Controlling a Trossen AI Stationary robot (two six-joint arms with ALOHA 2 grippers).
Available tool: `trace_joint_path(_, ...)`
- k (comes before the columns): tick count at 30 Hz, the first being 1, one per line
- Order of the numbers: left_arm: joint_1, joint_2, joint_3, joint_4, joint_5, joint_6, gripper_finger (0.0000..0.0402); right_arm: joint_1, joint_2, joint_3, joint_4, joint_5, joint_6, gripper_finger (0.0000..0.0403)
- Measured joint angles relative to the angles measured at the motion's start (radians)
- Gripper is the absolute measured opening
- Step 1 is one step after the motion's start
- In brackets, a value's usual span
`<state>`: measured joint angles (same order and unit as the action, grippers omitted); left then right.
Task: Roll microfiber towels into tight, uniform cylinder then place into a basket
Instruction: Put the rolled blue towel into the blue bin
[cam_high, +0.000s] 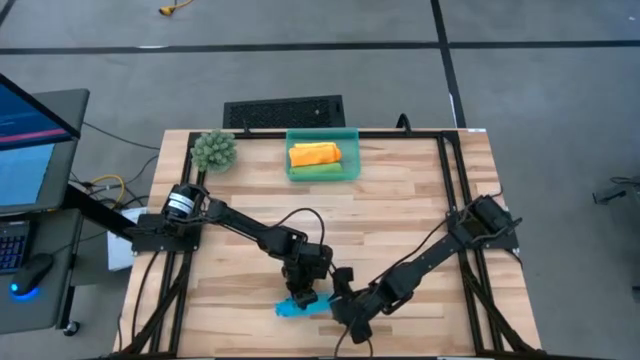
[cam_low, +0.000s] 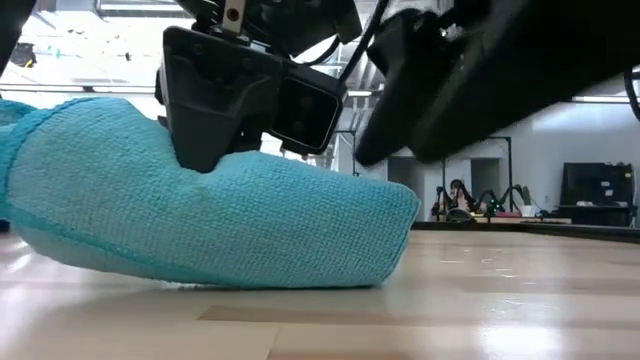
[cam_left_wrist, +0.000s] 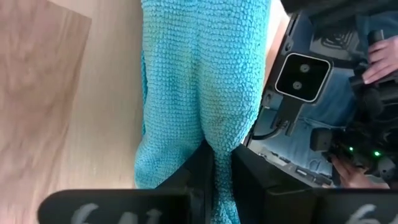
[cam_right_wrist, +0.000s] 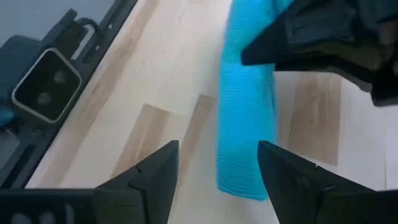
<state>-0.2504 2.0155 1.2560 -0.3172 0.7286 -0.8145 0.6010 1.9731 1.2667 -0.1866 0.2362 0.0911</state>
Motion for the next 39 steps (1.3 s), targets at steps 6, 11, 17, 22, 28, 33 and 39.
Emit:
trace_joint_path(6,0.003,0.000,0.000,0.001,0.006,0.001,0.0032,-0.012,-0.002,0.002,0.031,0.003,0.036,0.0242)
trace_joint_path(11,0.006,0.000,0.000,0.000,0.003,0.001,0.0032,-0.029,0.051,0.000,0.073,0.004,0.042,0.0242)
trace_joint_path(17,0.006,-0.001,0.000,-0.001,0.001,0.001,0.0032,-0.045,0.063,0.002,0.085,0.003,0.061,0.0242)
trace_joint_path(22,0.008,-0.001,-0.001,-0.006,0.000,0.002,0.0032,-0.053,0.073,0.002,0.090,0.000,0.070,0.0242)
trace_joint_path(28,0.010,-0.002,0.001,0.032,0.000,0.036,0.0032,-0.059,0.128,0.003,0.105,-0.030,0.109,0.0242)
trace_joint_path(33,0.010,-0.002,0.001,0.049,0.011,0.016,0.0032,-0.056,0.128,0.002,0.083,-0.030,0.176,0.0227)
trace_joint_path(39,0.010,-0.002,0.001,0.046,0.010,0.012,0.0032,-0.056,0.113,0.002,0.088,-0.036,0.169,0.0186)
